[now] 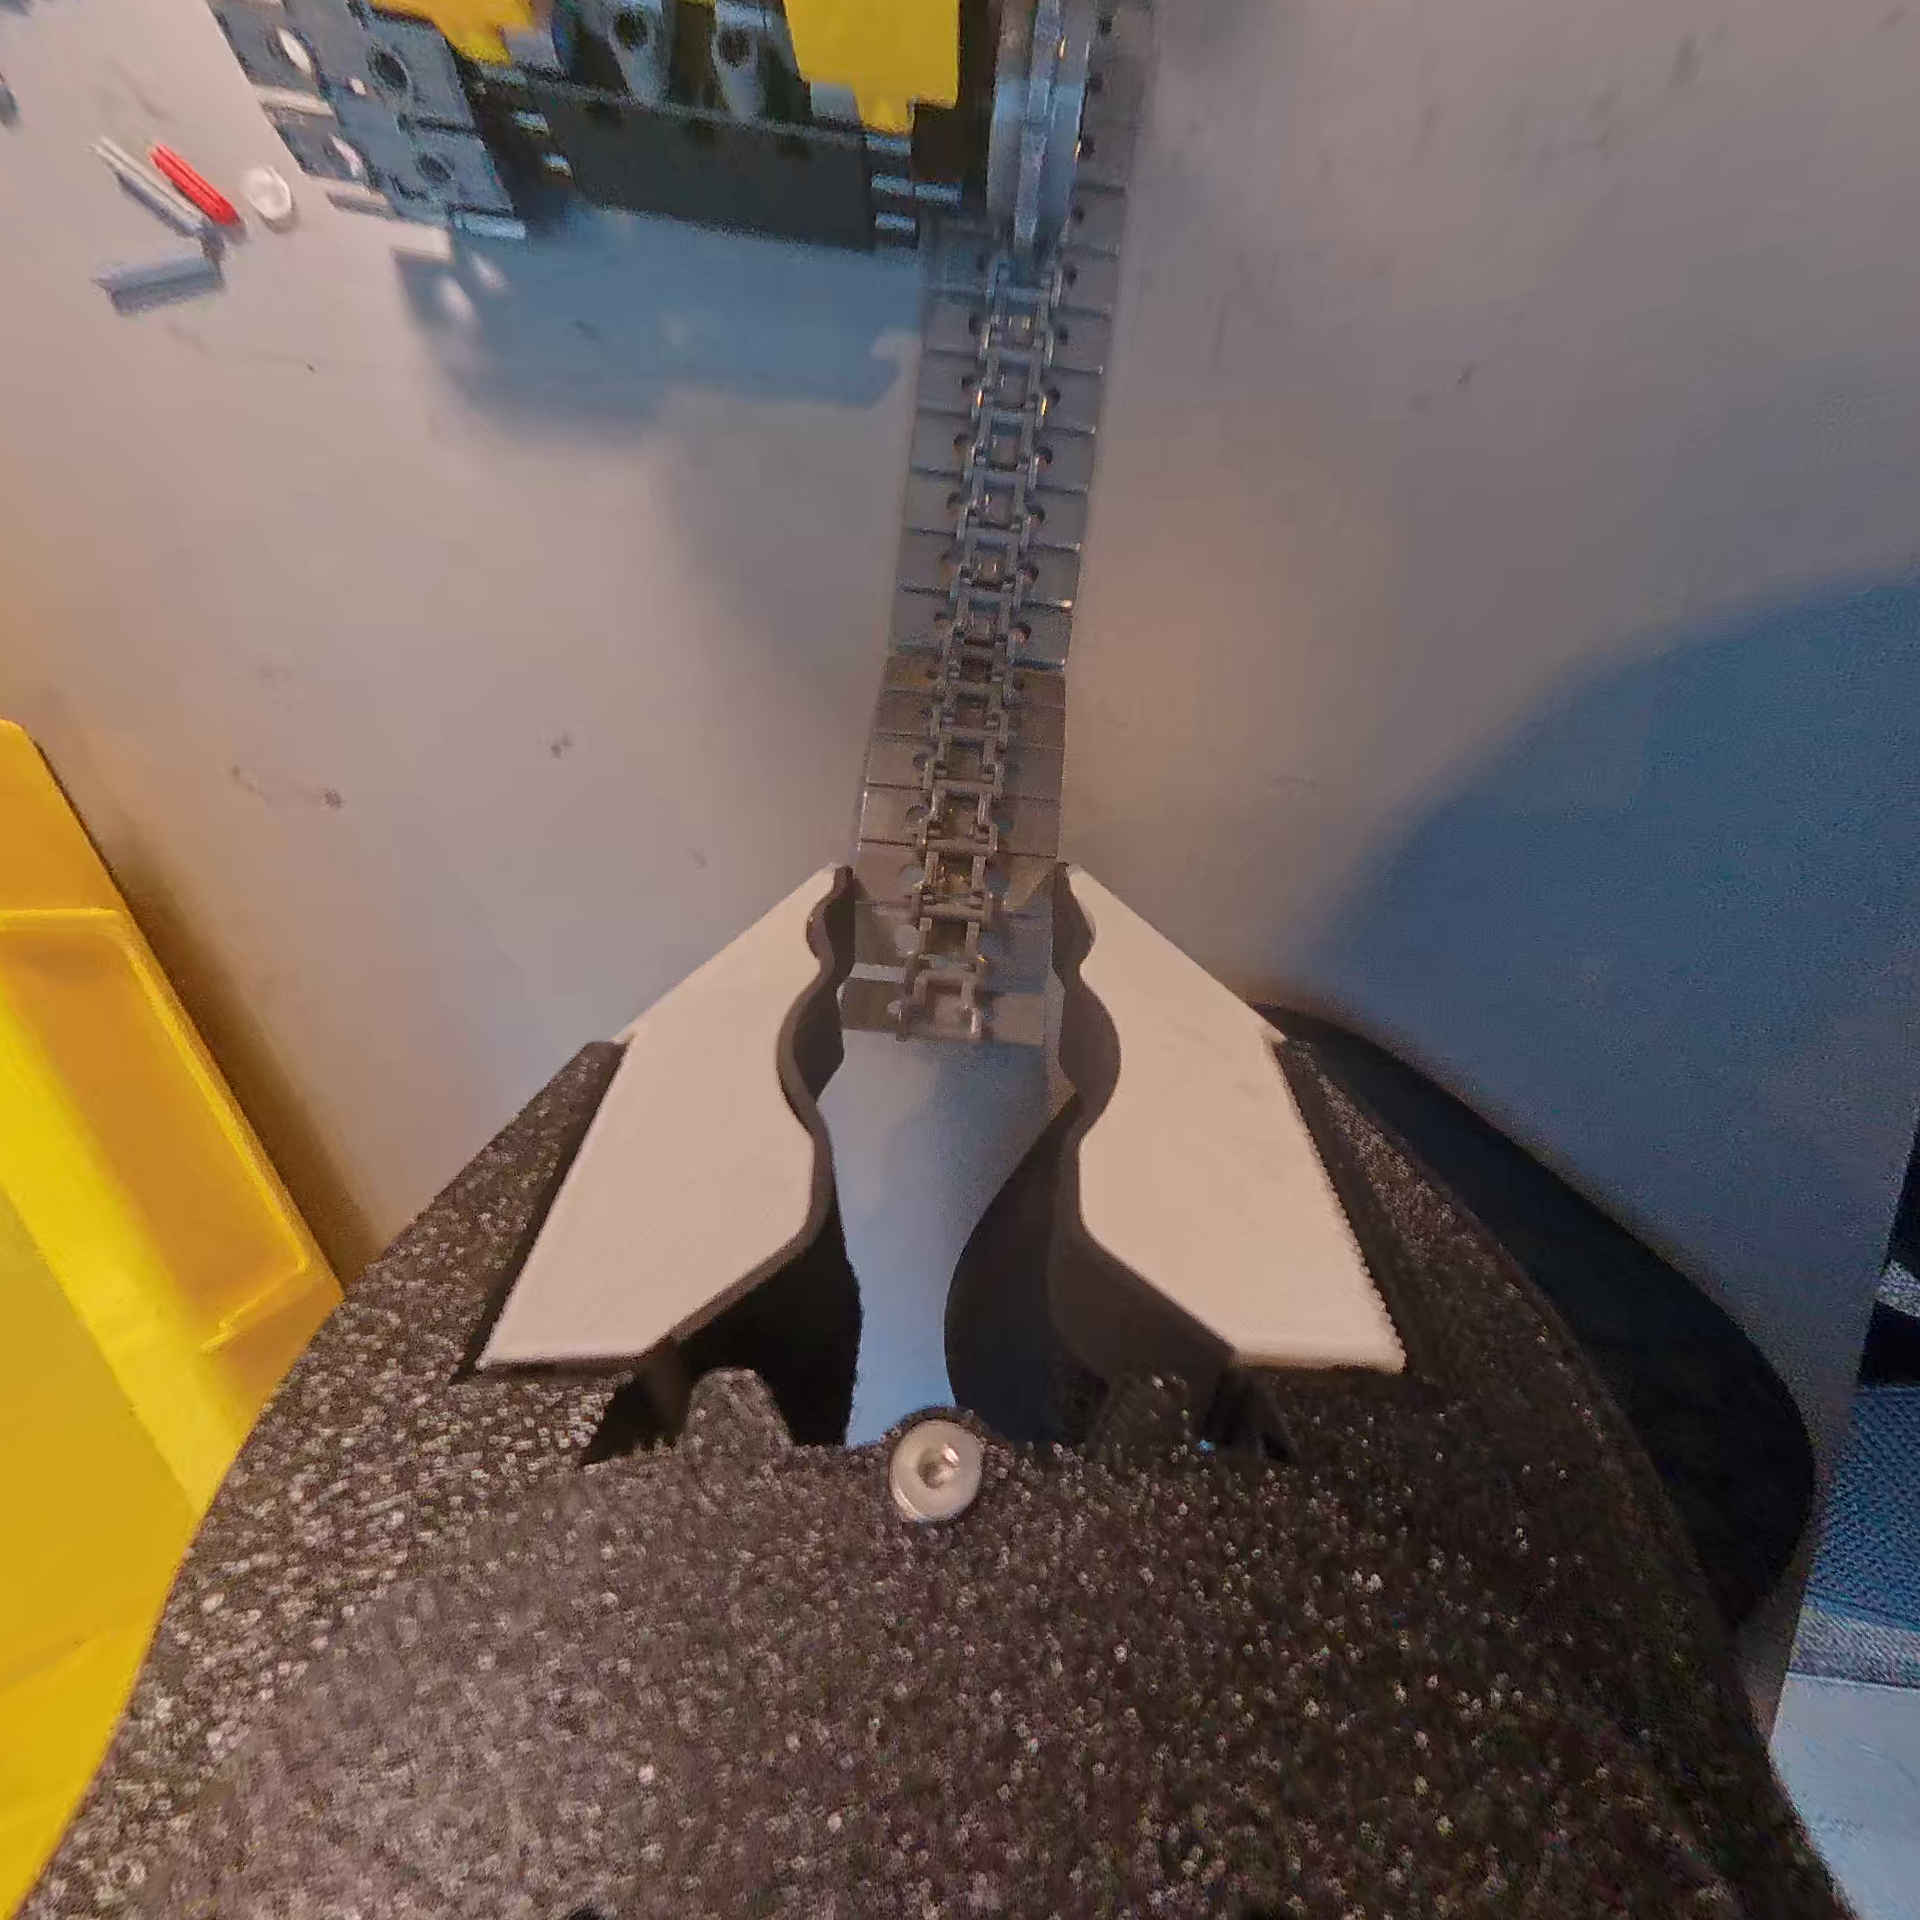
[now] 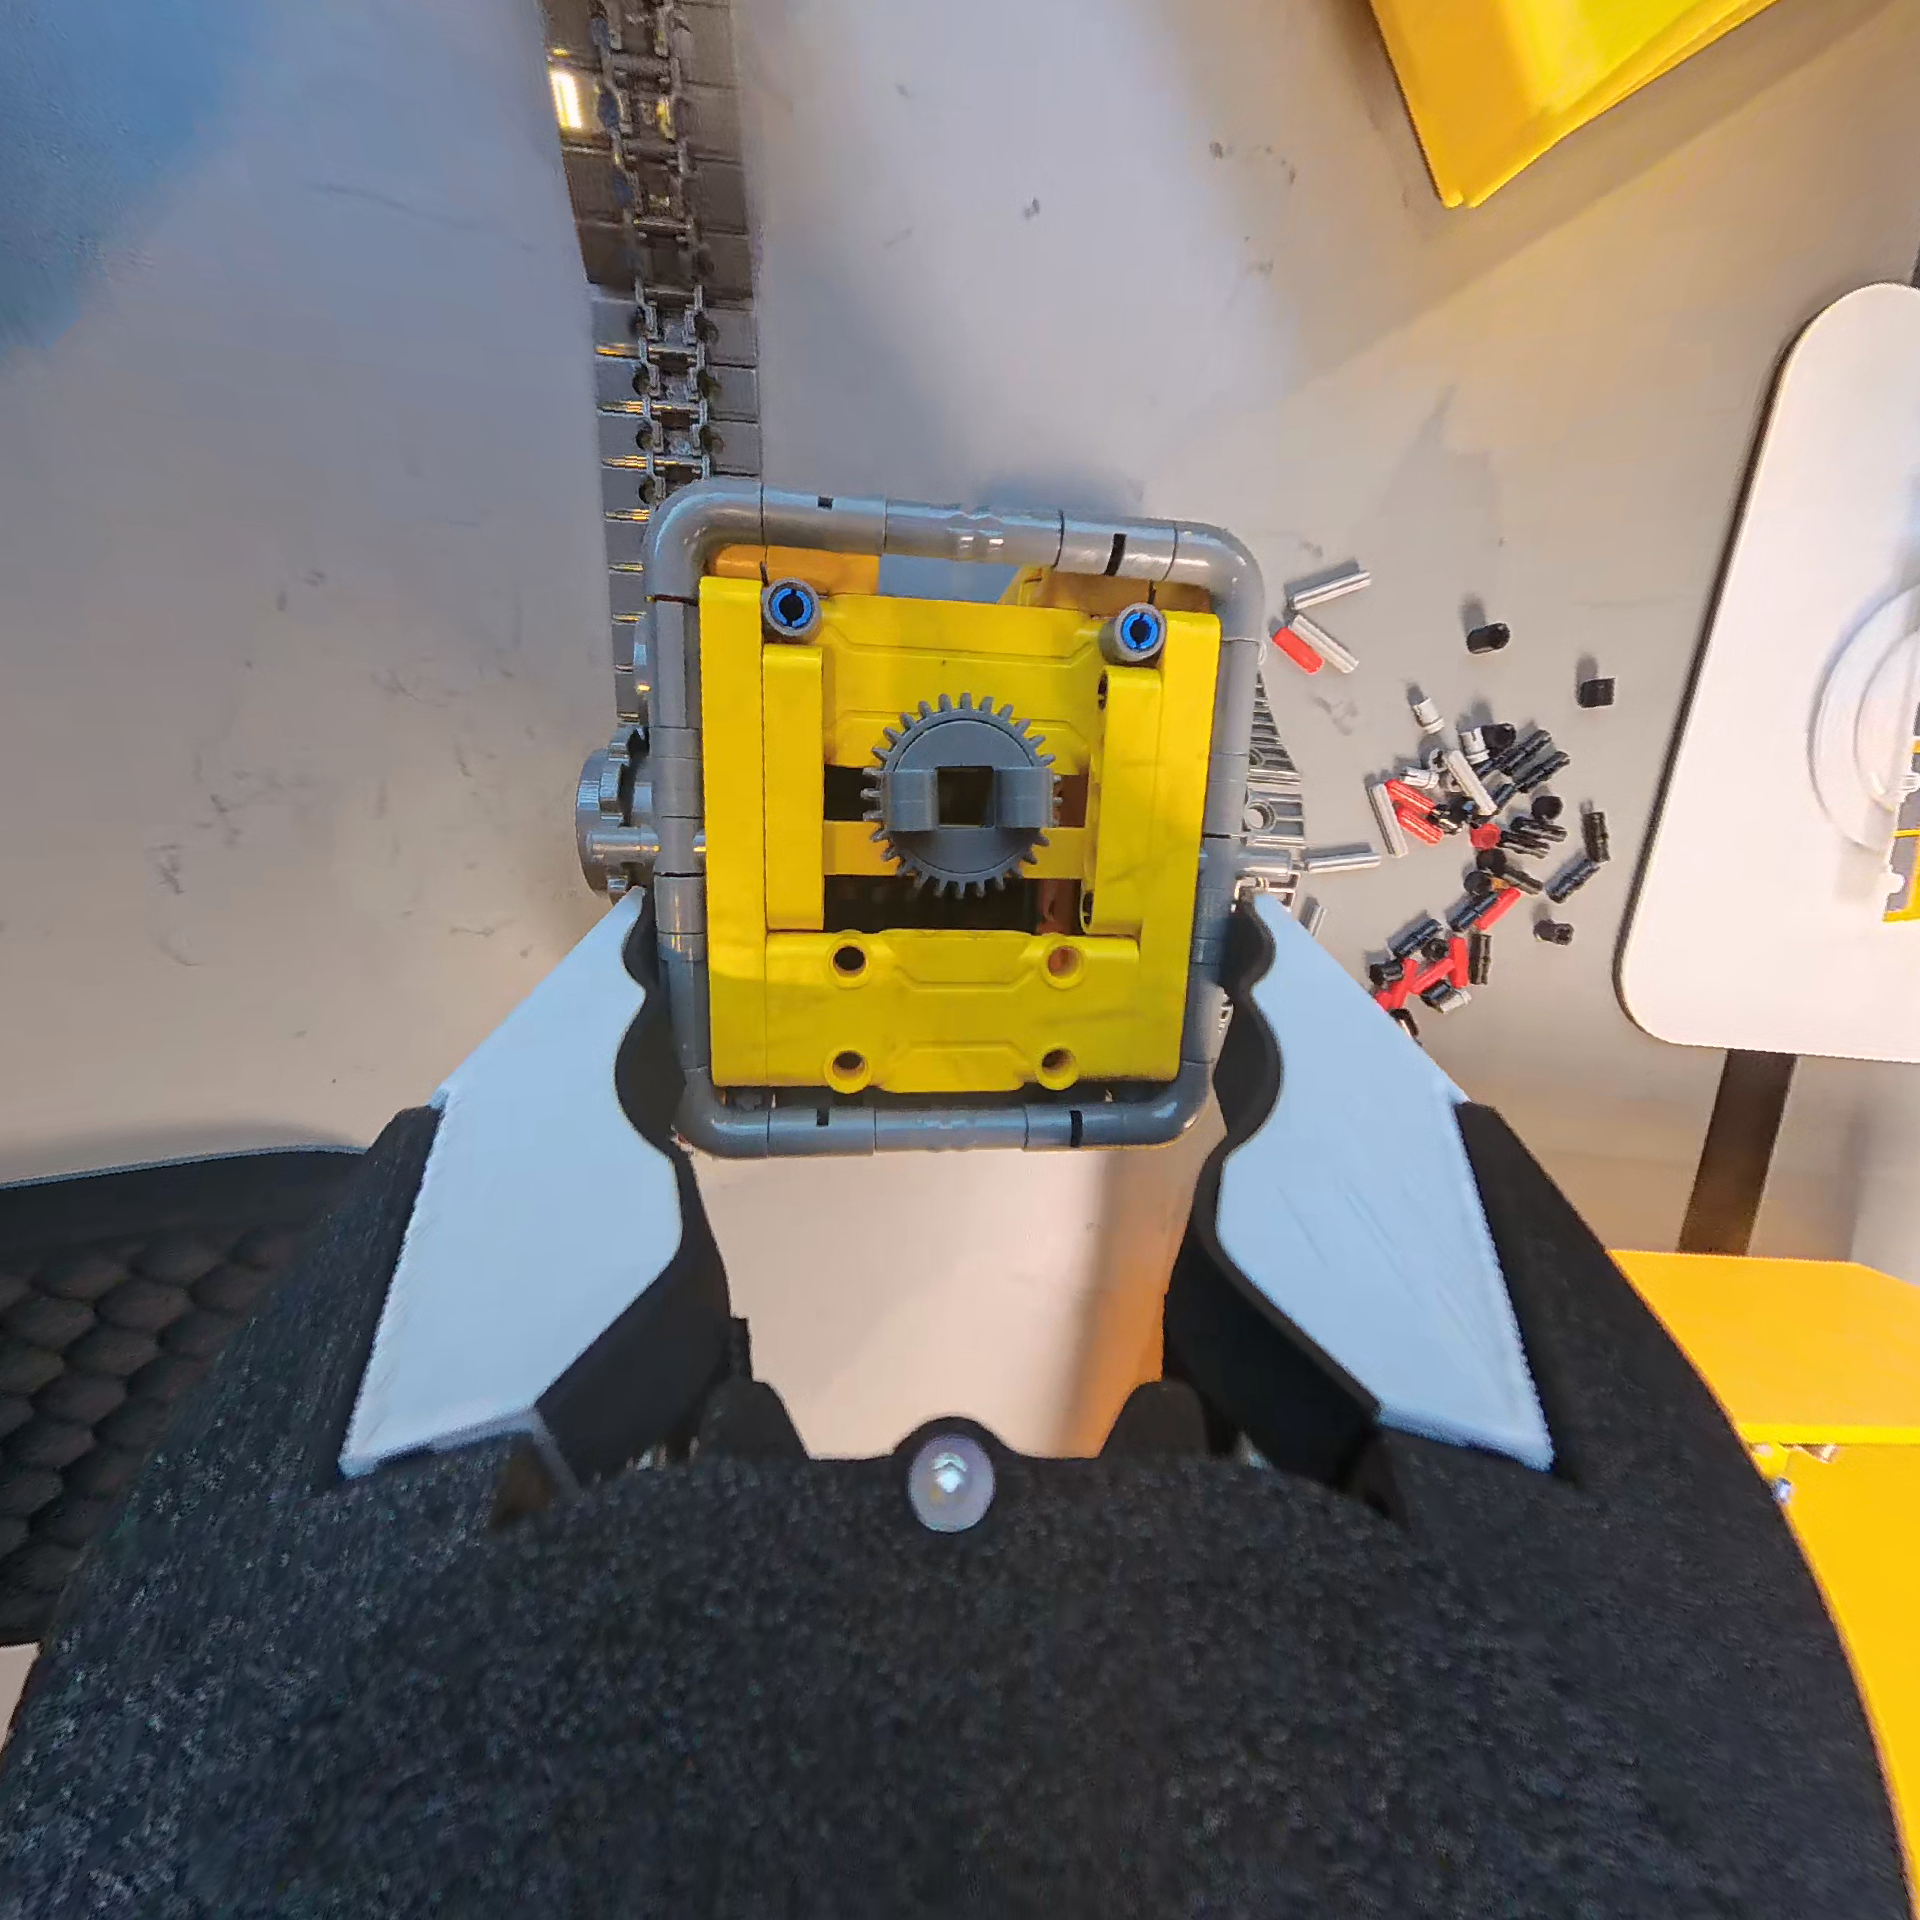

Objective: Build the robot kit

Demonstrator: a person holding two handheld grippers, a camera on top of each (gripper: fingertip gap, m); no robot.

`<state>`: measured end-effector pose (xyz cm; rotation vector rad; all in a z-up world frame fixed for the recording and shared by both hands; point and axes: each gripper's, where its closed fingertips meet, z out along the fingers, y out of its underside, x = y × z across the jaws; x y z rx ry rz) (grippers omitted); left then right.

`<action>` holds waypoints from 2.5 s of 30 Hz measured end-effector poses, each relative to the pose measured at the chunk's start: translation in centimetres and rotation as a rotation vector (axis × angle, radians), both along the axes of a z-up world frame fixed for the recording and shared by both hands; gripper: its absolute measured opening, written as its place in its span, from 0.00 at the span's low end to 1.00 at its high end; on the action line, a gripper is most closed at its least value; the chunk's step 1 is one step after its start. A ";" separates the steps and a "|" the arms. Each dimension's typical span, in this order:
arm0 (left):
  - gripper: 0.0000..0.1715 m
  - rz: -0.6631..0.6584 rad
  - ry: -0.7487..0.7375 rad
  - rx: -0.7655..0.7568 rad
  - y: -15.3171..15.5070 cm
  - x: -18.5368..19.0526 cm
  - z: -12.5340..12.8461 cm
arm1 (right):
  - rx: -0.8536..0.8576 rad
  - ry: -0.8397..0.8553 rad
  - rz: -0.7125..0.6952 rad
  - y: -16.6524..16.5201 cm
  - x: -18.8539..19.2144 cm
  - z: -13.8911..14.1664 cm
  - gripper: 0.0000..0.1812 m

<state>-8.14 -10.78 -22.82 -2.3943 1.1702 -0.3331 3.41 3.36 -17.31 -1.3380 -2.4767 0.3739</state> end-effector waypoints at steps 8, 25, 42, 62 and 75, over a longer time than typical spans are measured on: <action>0.21 -0.005 -0.087 0.104 1.3 2.2 3.8 | 0.031 0.118 -0.038 0.3 -0.4 1.0 0.62; 0.08 -0.020 -0.135 0.202 3.8 6.8 6.2 | -0.219 0.662 -0.498 -12.4 -5.1 -1.0 0.39; 0.30 0.121 -0.394 0.289 4.3 8.5 5.1 | -0.326 0.912 -0.724 -7.7 -2.2 4.0 0.13; 0.14 0.118 -0.137 0.353 5.5 10.8 1.0 | -0.430 0.977 -0.789 -6.9 1.4 5.0 0.10; 0.15 0.099 -0.095 0.432 5.2 11.4 1.2 | -0.824 1.014 -0.945 -6.7 4.5 3.4 0.07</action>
